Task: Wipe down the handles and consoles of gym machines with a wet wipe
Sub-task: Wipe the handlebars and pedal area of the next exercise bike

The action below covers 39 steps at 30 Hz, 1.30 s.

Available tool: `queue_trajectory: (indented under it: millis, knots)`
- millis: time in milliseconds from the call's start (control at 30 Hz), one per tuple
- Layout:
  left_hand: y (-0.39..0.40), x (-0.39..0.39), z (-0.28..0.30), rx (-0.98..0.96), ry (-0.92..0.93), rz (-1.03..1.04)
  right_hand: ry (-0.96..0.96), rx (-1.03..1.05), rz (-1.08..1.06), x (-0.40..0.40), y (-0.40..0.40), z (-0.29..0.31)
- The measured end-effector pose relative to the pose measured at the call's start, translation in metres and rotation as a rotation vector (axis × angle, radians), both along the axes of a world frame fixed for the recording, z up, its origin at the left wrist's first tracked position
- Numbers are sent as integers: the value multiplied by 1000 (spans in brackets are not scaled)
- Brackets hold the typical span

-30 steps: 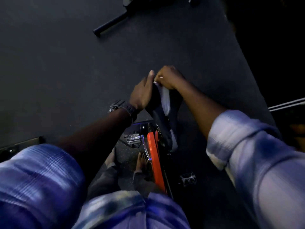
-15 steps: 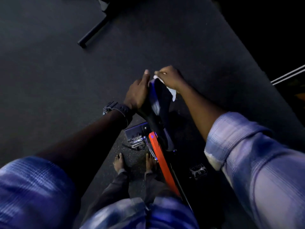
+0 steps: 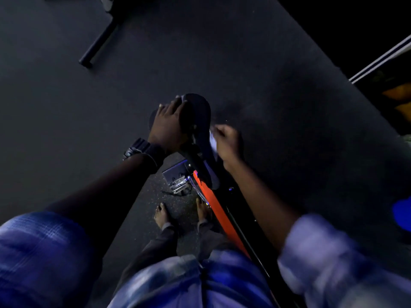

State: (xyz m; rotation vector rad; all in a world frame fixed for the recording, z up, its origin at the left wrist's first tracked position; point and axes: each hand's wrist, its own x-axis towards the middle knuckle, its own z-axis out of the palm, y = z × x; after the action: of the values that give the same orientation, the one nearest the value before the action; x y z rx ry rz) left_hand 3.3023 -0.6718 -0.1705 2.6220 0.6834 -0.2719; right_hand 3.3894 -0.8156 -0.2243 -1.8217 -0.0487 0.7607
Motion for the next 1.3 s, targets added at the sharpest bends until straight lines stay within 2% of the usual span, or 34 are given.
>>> queue_trajectory:
  millis: [100, 167, 233, 300, 367, 500, 600, 700, 733, 800, 967, 1033, 1100, 1167, 1233, 1300]
  knots:
    - [3, -14, -6, 8, -16, -102, -60, -4, 15, 13, 9, 4]
    - [5, -25, -7, 3, -18, -146, -9, 53, 127, -14, -24, 13]
    - [3, -33, -5, -7, -27, -146, 27, -22, 249, -42, -70, 16]
    - [-1, -36, -6, -8, -45, -136, 36, -52, 280, -54, -100, 13]
    - [-5, -37, -8, -10, -40, -124, 23, -27, 208, -47, -90, 14]
    - [-6, -36, -9, -20, -8, -113, 165, 39, 94, -39, -58, 18]
    - [-1, -37, -12, -36, -31, -93, 276, -56, 0, -65, -94, 17]
    - [-6, -36, -8, -51, -60, -77, 377, -45, -112, -91, -112, 20]
    - [-10, -36, -4, -48, -81, -68, 329, -50, -148, -98, -111, 23]
    - [-15, -36, 0, -47, -116, -51, 96, -56, -151, -106, -107, 29]
    - [-2, -41, -21, -7, -74, -126, -631, -80, 151, -100, -113, 34]
    - [-2, -44, -22, -17, -44, -129, -823, -75, 287, -83, -98, 37]
    - [-9, -46, -17, -5, -51, -126, -848, -124, 388, -71, -84, 44]
    - [-16, -44, -4, -47, -68, -84, -789, -123, 480, -68, -83, 49]
    - [-16, -39, 16, -149, -135, 65, -643, -137, 612, -67, -83, 58]
    - [-9, -30, 38, -212, -215, 223, -476, -121, 590, -53, -63, 74]
